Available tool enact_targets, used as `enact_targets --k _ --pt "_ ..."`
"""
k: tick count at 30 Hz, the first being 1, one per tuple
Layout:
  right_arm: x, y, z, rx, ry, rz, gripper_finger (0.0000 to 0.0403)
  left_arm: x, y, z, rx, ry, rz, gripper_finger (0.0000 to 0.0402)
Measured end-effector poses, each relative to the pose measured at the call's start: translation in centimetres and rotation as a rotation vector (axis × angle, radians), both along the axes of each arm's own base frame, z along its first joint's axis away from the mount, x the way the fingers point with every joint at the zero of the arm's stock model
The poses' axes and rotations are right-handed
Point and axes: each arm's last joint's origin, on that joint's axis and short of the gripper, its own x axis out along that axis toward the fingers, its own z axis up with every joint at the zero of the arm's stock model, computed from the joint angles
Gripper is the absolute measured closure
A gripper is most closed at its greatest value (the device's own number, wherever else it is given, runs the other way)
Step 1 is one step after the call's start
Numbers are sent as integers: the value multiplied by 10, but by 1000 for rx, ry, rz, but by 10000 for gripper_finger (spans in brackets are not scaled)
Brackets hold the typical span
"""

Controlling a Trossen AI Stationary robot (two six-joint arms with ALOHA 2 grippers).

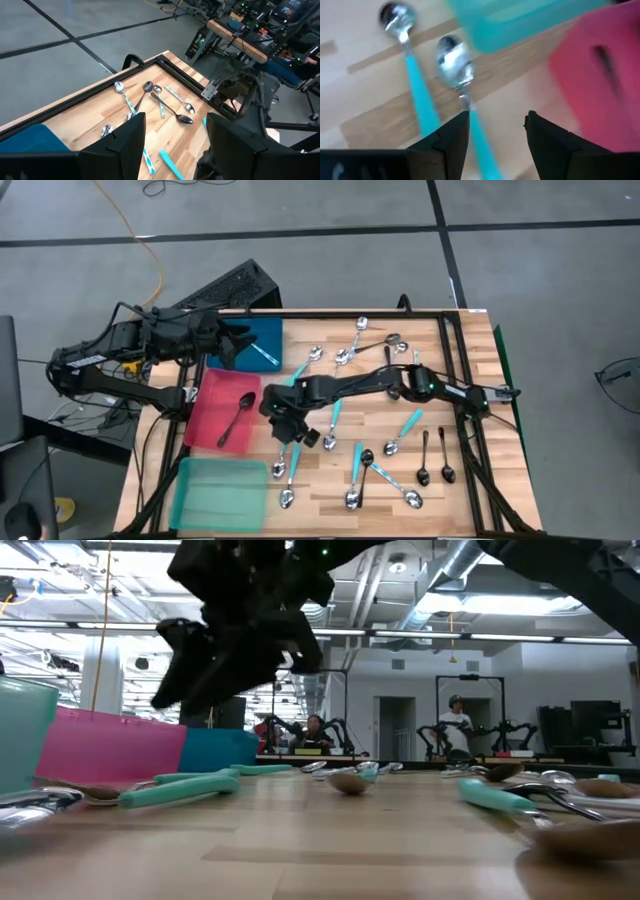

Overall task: Sort silverware by color (type)
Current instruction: Put the light blue spoon into the light blue bin

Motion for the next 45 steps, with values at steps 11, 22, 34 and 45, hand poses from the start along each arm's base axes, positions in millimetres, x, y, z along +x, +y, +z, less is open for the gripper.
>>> enact_targets --k 11,22,34,45 --pt "7 9 -48 -17 71 36 191 0 0 0 -6 -2 3 207" --pt "8 0 -64 5 129 -20 214 0 0 0 -40 -20 17 207" --pt "3 -4 -71 -22 214 -52 315 0 0 0 -45 -20 18 207" --pt "-5 3 -70 -48 311 -129 326 -1 0 -2 -46 2 19 207"
